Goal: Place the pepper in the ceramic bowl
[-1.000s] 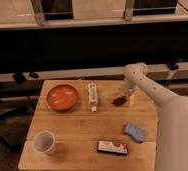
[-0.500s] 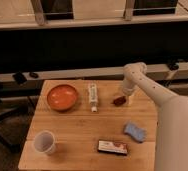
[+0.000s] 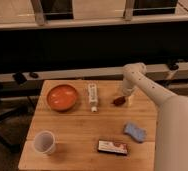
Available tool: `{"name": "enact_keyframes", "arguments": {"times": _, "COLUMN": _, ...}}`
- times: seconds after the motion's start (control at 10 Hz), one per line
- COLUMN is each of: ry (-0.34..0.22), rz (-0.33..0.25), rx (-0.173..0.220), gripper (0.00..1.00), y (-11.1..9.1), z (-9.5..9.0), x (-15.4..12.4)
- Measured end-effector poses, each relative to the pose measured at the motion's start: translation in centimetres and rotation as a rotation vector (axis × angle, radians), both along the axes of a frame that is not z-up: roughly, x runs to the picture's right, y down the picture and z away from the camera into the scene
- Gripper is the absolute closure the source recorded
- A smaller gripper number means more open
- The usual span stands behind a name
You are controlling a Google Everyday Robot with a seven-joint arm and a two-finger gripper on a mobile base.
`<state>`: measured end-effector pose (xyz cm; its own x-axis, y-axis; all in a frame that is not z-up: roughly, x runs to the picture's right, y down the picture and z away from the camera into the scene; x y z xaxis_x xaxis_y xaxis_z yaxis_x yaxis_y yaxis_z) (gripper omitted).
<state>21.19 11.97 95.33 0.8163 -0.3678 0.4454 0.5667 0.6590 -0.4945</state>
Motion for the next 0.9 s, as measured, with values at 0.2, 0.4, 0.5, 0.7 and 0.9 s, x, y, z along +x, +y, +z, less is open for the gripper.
{"name": "enact_keyframes", "arguments": {"times": 0.2, "ry": -0.004, "rz": 0.003, "rx": -0.009, "gripper": 0.2, "y": 0.08, "z": -0.03, "x": -0.04}}
{"name": "enact_keyframes", "arguments": {"times": 0.4, "ry": -0.007, "rz": 0.005, "rx": -0.015, "gripper": 0.21, "y": 0.15, "z": -0.07, "x": -0.14}}
{"name": "enact_keyframes", "arguments": {"times": 0.5, "ry": -0.008, "rz": 0.005, "rx": -0.018, "gripper": 0.25, "y": 0.19, "z": -0.1, "x": -0.16}}
{"name": "enact_keyframes", "arguments": {"times": 0.7, "ry": -0.01, "rz": 0.01, "rx": -0.026, "gripper": 0.24, "y": 0.29, "z": -0.12, "x": -0.25}}
{"name": "enact_keyframes", "arguments": {"times": 0.9, "ry": -0.014, "rz": 0.014, "rx": -0.03, "gripper": 0.27, "y": 0.37, "z": -0.08, "x": -0.34}}
